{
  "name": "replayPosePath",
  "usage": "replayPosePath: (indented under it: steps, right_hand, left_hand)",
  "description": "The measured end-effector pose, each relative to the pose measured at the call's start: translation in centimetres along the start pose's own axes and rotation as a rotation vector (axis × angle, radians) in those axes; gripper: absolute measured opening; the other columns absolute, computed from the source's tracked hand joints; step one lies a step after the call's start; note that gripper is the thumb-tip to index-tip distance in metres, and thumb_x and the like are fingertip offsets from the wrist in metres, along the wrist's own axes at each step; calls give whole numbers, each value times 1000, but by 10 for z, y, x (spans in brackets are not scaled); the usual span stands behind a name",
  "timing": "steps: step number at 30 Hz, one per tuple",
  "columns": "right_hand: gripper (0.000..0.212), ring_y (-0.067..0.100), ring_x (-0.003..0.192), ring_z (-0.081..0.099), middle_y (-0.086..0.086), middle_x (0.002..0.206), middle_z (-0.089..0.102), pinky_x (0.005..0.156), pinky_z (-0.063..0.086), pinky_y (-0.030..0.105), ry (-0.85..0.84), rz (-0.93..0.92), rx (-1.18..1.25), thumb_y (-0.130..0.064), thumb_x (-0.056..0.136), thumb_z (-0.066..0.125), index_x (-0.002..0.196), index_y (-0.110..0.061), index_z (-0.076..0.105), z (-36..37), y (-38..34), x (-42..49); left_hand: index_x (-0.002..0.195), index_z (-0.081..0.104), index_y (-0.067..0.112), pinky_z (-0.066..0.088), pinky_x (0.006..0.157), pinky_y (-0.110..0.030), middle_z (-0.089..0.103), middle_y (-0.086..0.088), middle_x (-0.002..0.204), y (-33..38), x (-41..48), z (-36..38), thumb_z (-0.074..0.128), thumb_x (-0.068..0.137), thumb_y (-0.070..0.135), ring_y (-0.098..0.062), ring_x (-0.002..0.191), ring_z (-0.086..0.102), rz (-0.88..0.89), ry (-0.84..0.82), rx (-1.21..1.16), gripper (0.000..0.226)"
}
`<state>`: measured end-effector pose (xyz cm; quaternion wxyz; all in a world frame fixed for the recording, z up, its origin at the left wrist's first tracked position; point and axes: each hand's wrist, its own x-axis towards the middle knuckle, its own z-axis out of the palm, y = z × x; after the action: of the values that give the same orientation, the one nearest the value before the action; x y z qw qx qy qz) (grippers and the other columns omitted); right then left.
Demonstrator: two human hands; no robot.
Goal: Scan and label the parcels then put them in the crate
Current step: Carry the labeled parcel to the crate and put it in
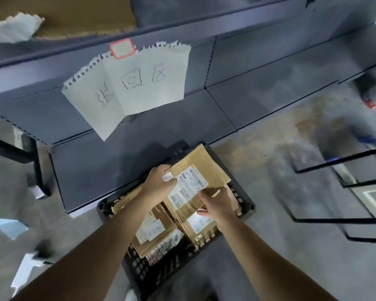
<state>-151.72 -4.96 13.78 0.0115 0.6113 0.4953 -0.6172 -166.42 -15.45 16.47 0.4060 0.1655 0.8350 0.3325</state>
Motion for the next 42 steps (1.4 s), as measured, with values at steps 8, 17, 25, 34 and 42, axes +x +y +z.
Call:
replayPosePath:
  steps: [8, 17, 25, 34, 42]
  right_hand:
    - [78, 21, 65, 73, 15, 101, 67, 64, 61, 29, 0, -67, -10, -21, 86, 76, 145, -10, 27, 29, 15, 45]
    - [41, 14, 56, 68, 4, 103, 59, 57, 61, 31, 53, -44, -153, -18, 93, 67, 125, -6, 45, 49, 13, 51]
    - [43, 15, 66, 70, 5, 96, 63, 66, 62, 35, 60, -17, -186, -25, 93, 67, 123, -6, 43, 42, 17, 48]
    - [96, 34, 137, 40, 17, 156, 27, 103, 44, 46, 124, -142, -780, -57, 89, 57, 155, -11, 5, 16, -10, 20]
    - [92, 34, 140, 37, 8, 159, 23, 105, 41, 59, 117, -368, -949, -61, 89, 55, 156, -23, 3, -11, -79, -73]
  left_hand:
    - [149, 34, 25, 41, 76, -19, 34, 3, 146, -46, 58, 12, 60, 90, 20, -8, 101, 55, 14, 11, -7, 64]
    - [135, 50, 23, 39, 69, -6, 45, 3, 124, -48, 66, 7, 60, 91, 11, -9, 101, 48, 101, 64, 18, 46]
    - [153, 19, 25, 30, 110, -38, 23, -2, 152, -50, 69, 20, 64, 87, 28, -21, 142, 17, 115, -37, 276, 80]
    - [154, 6, 26, 30, 113, -48, 13, -3, 158, -44, 35, 8, 70, 79, 53, -27, 146, 8, 74, 70, 488, 103]
    - [154, 7, 25, 30, 113, -51, 14, -7, 159, 28, -56, -39, 68, 79, 58, -29, 147, 10, 51, 167, 515, 102]
